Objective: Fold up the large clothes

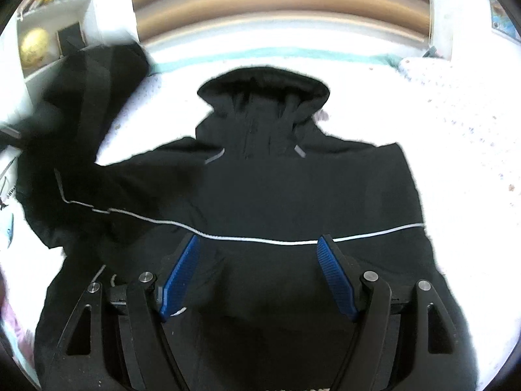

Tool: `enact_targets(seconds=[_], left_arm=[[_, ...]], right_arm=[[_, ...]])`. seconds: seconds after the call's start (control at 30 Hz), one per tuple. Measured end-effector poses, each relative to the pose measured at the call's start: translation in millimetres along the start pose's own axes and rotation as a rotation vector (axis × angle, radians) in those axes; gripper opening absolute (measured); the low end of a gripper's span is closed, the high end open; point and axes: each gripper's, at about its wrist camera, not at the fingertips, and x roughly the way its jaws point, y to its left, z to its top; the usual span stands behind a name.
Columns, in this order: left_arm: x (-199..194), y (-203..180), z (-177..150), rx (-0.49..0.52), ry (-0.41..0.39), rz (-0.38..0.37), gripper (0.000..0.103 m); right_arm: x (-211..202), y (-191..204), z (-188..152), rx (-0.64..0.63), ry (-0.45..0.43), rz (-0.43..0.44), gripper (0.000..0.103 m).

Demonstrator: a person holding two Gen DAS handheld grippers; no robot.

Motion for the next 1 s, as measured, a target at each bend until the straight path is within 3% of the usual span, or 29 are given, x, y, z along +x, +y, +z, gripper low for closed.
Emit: enact_targets(seconds=[0.2, 0.33, 0.4, 0.43, 0.53, 0.6, 0.8, 1.0], left_arm=[[98.3, -15.7, -36.5, -0.069, 0.234, -0.079, 0.016], [135.5, -11.2, -68.7, -0.148, 0.38, -0.142, 0.026], [131.7, -8.3, -70.1, -0.168, 0.364, -0.171, 0.029], [126.1, -5.0, -68.6, -0.193, 0.356, -0.209, 0.039], [99.1, 7.9, -63.5, -0.306, 0.303, -0.394, 0.059], [79.2, 14.8, -61.1, -0.333, 0.258, -0.44, 0.061], [12.3, 39.9, -56.2, -0.292, 0.135, -0.261, 0.061], [-29.2, 83.0, -64.2, -0.289, 0.104, -0.059, 0.061]], right_arm=[[-20.2, -30.7, -6.1, 0.049, 0.023, 0.002, 0.077], [-13.5, -51.8, -13.8, 0.087, 0.081, 0.006, 0.077], [-9.5, -58.6, -16.9, 0.11, 0.102, 0.023, 0.077], [-8.4, -61.7, -18.1, 0.124, 0.109, 0.035, 0.077], [-2.8, -69.2, -17.3, 0.167, 0.126, 0.084, 0.077], [1.6, -68.7, -14.5, 0.191, 0.139, 0.121, 0.077], [27.1, -38.7, -0.3, 0.185, 0.173, 0.182, 0.078], [79.4, -16.2, 8.9, 0.24, 0.272, 0.208, 0.078]])
